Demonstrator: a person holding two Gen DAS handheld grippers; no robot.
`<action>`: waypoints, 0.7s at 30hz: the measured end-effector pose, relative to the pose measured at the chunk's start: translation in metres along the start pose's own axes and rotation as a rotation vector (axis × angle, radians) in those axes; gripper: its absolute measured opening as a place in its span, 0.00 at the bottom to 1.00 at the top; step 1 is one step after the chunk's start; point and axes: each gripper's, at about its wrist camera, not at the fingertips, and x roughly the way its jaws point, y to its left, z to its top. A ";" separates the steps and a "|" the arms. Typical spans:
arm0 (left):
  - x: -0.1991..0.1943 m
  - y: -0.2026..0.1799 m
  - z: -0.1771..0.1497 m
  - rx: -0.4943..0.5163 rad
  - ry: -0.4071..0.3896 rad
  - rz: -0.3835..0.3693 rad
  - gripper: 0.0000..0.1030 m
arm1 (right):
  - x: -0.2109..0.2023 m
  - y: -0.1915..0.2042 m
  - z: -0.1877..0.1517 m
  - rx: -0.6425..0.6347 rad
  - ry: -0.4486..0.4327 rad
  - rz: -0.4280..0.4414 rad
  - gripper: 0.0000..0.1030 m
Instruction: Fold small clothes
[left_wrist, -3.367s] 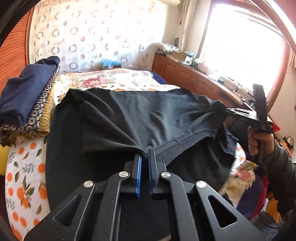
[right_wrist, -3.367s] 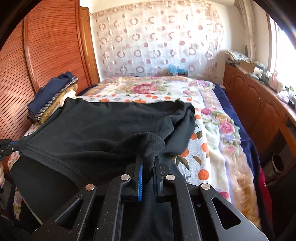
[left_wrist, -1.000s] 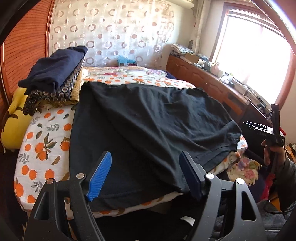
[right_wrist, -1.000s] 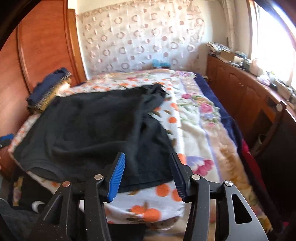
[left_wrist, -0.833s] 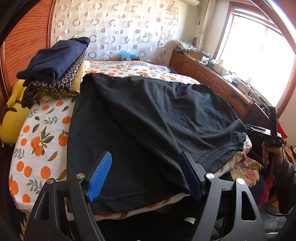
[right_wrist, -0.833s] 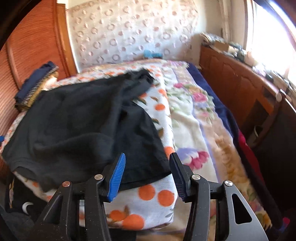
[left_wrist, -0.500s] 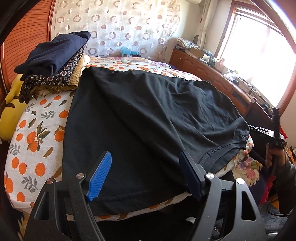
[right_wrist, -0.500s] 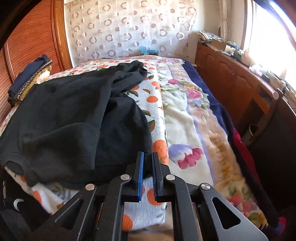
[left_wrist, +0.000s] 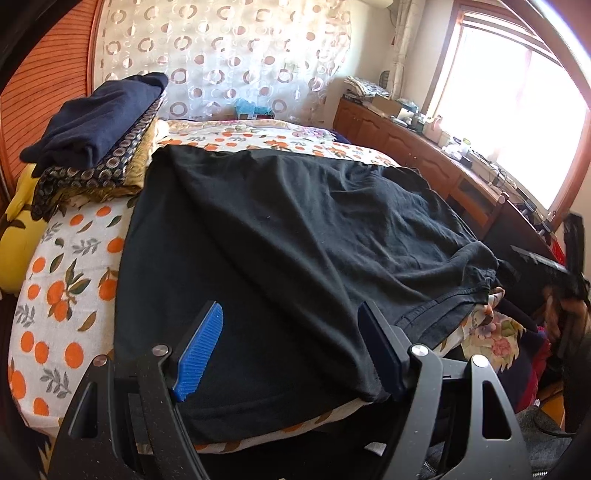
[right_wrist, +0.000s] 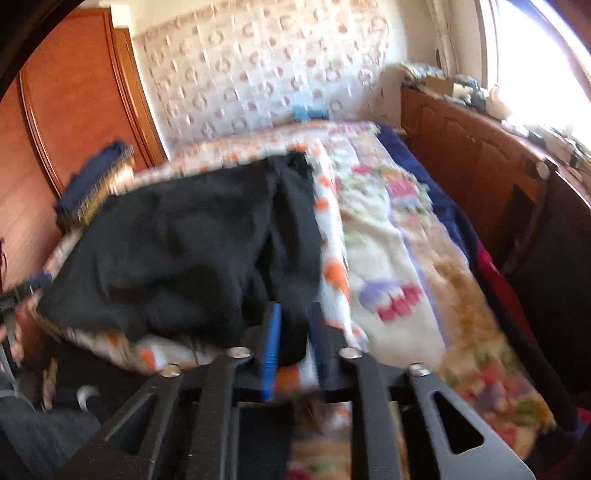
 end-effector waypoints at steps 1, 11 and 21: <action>0.000 -0.002 0.001 0.003 -0.002 -0.003 0.74 | 0.008 -0.001 0.005 0.007 -0.005 0.022 0.63; 0.007 -0.006 0.000 0.020 0.013 -0.008 0.74 | 0.095 -0.006 0.041 0.041 0.110 0.069 0.66; 0.012 -0.005 -0.008 0.011 0.026 -0.019 0.74 | 0.110 0.013 0.050 -0.025 0.149 -0.007 0.65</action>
